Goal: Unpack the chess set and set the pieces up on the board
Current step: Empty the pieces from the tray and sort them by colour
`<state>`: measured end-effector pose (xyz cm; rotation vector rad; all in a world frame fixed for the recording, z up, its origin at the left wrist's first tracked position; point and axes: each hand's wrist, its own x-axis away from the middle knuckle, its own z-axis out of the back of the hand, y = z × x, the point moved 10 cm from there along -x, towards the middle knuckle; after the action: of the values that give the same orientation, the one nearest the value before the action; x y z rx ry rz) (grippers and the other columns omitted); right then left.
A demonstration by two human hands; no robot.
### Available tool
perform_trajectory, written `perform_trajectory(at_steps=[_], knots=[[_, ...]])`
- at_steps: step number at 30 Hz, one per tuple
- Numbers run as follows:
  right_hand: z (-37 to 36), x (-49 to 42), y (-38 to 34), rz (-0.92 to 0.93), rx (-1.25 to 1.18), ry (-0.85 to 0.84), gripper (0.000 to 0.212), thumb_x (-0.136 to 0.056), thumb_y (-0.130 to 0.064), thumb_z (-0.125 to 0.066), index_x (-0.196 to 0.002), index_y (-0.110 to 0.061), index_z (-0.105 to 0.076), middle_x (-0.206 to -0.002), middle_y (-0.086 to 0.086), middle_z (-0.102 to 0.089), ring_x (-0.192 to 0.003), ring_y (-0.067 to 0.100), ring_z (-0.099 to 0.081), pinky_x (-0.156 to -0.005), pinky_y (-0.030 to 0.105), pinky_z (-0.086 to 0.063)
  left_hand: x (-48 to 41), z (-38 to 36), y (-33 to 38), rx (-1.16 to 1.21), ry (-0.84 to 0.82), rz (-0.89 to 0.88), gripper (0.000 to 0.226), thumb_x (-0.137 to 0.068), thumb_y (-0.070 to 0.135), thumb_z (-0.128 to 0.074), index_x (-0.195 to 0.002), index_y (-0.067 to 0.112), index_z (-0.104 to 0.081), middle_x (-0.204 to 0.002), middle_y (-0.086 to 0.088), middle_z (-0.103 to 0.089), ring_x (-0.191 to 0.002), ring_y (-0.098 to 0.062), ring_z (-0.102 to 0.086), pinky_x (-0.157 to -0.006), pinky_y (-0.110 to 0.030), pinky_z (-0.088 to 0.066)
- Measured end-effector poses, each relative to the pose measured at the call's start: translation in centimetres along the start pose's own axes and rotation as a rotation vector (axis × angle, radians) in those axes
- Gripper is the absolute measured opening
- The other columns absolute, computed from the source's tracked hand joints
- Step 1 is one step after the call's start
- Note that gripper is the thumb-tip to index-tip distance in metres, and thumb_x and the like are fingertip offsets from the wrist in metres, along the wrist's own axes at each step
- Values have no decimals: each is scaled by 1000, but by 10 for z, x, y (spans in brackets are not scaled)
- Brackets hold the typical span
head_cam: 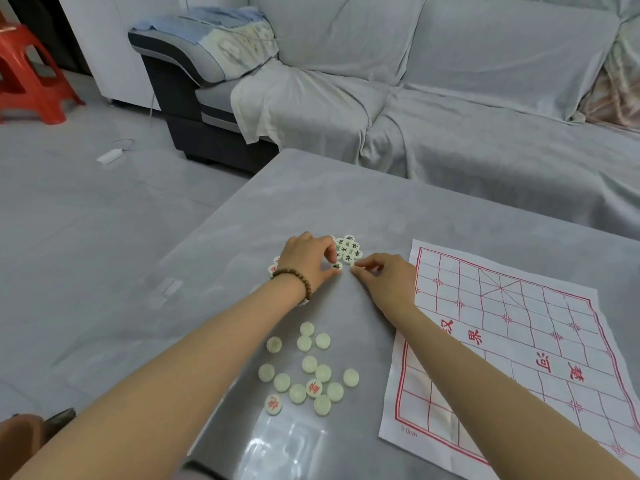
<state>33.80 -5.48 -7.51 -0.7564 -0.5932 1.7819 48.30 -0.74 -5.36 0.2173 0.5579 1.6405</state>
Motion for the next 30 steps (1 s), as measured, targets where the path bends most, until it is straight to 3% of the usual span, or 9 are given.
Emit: perform_trajectory(at_steps=[4, 7, 11, 14, 18, 23, 30], knots=[[-5, -5, 1, -16, -3, -56, 7, -79, -30, -71, -85, -28, -73, -76, -12, -60, -78, 9, -53, -90, 43, -44, -7, -12, -7, 5, -1, 41, 10, -80, 33, -67, -83, 30, -59, -93, 10, -60, -99, -16, -48, -85, -25, -30], [-2, 16, -9, 58, -26, -75, 13, -83, -24, -66, -95, -27, -70, -93, -9, -64, -87, 9, -52, -91, 40, -42, 10, -3, -7, -28, 35, -1, 16, -81, 37, -66, -94, 30, -63, -104, 9, -63, -105, -16, -47, -86, -25, -29], [-1, 83, -39, 307, -76, -207, 15, -84, -32, -62, -98, -29, -69, -101, -13, -63, -95, 5, -55, -93, 27, -39, 74, 22, 3, -63, 6, -250, 36, -82, 57, -50, -103, 31, -64, -111, 14, -61, -107, -6, -42, -87, -19, -25], [-12, 136, -55, 451, 5, -360, 25, -80, -48, -57, -97, -36, -70, -106, -17, -60, -100, -3, -49, -96, 14, -27, 130, 37, -1, -68, -40, -335, 34, -77, 63, -50, -90, 34, -64, -105, 16, -58, -103, 0, -40, -86, -16, -25], [-16, 162, -65, 500, 45, -394, 28, -76, -51, -61, -95, -35, -72, -105, -13, -60, -99, -6, -42, -94, 13, -25, 175, 39, -9, -62, -102, -296, 30, -70, 66, -58, -83, 39, -62, -98, 17, -51, -98, 2, -36, -82, -12, -24], [-20, 155, -70, 400, 166, -458, 16, -78, -40, -70, -93, -33, -72, -101, -8, -54, -94, 4, -43, -86, 21, -24, 191, 28, -9, -143, -165, -217, 36, -71, 65, -58, -94, 38, -64, -99, 21, -41, -98, 3, -29, -86, -17, -22], [-23, 152, -71, 316, 282, -543, 20, -75, -44, -72, -92, -35, -71, -97, -3, -57, -93, 13, -48, -84, 27, -33, 193, 28, -22, -108, -195, -88, 31, -73, 59, -63, -98, 40, -64, -99, 19, -44, -98, 0, -32, -92, -20, -27]])
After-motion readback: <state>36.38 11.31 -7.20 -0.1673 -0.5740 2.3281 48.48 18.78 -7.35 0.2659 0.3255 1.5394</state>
